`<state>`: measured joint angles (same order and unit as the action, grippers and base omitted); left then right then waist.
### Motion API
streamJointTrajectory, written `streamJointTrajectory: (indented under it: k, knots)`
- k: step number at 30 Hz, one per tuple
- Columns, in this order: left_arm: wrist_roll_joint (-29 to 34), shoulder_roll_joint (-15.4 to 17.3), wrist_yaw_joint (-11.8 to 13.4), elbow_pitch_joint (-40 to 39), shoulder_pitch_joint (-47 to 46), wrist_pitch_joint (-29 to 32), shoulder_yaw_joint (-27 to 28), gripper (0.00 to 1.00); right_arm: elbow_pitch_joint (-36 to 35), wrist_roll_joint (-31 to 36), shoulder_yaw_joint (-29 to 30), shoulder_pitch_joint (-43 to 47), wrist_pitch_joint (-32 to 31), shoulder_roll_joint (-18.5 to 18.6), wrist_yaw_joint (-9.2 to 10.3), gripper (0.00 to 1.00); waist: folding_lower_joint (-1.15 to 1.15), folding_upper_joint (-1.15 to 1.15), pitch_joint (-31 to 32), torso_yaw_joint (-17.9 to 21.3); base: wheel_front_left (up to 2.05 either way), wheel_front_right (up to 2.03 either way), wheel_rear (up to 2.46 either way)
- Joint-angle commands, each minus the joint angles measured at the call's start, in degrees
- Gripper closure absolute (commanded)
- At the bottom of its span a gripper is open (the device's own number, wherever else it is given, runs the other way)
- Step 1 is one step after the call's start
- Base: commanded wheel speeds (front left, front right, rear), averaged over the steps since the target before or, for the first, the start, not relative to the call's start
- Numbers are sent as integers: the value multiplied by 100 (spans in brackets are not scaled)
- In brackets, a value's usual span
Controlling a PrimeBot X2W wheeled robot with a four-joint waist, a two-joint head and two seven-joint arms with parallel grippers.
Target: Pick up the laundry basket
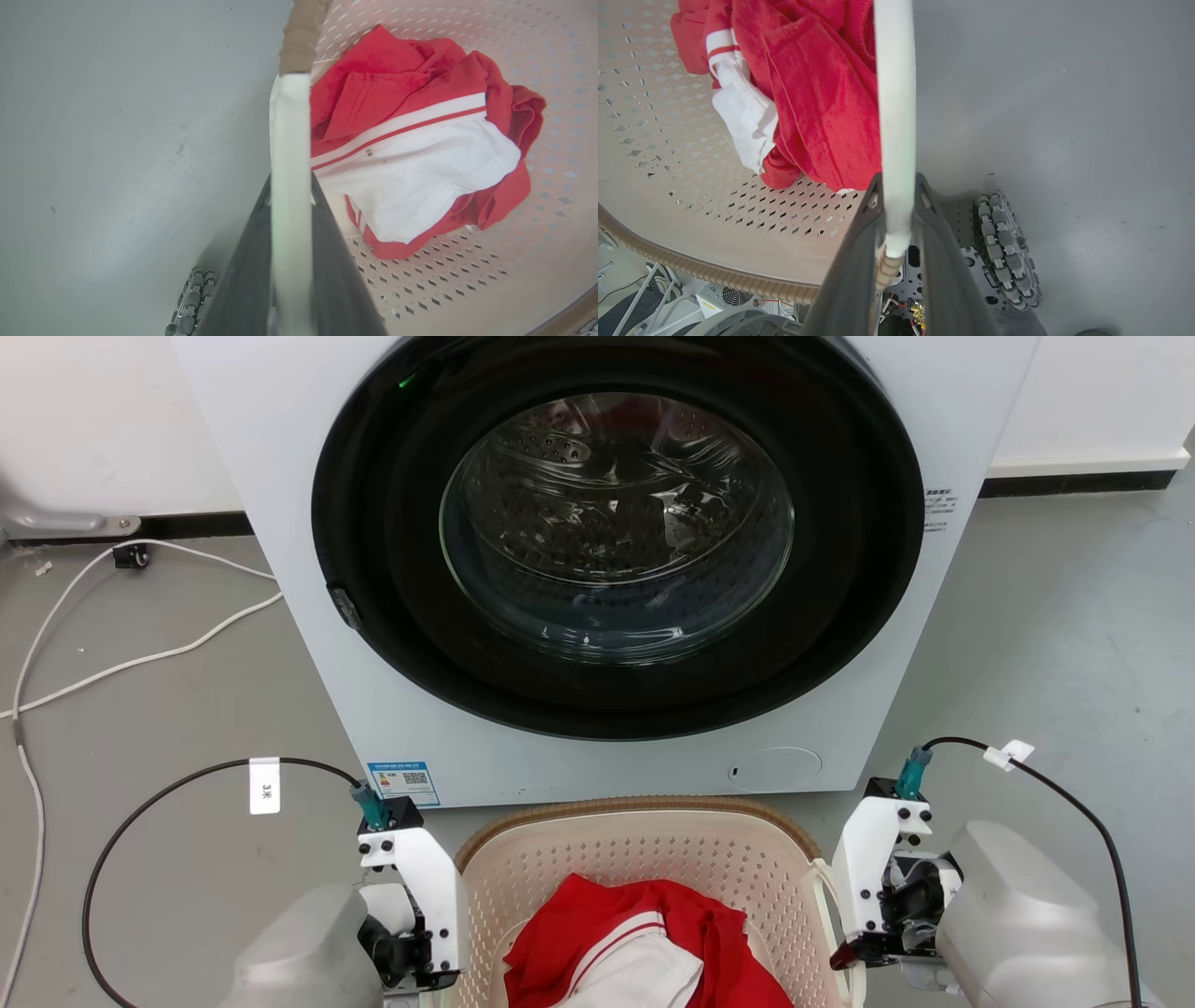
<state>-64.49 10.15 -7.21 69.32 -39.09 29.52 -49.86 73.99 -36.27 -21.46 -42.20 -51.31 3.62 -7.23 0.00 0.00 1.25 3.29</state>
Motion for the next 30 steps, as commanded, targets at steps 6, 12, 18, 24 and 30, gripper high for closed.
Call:
streamJointTrajectory:
  k: [6,12,18,24,30]
  knots:
    - [-77,-161,-50,-72,-24,-41,-65,100,-34,-7,65,66,11,-136,-47,100,0,0,-13,-5,0,0,0]
    - [-158,-149,-50,-68,-29,-76,-71,100,-34,-37,72,62,15,-136,-47,100,0,0,-24,-1,0,0,0]
    - [-210,-138,-50,-72,-56,-78,-131,100,-35,-95,44,79,10,-136,-47,100,0,0,-21,13,0,0,0]
    - [-254,-134,-51,-58,-69,-68,-184,100,-35,-153,20,71,23,-137,-47,100,0,0,-20,15,0,0,0]
    - [-291,-133,-55,-43,-77,-85,-232,100,-35,-140,38,82,0,-138,-47,100,0,0,-27,22,0,0,0]
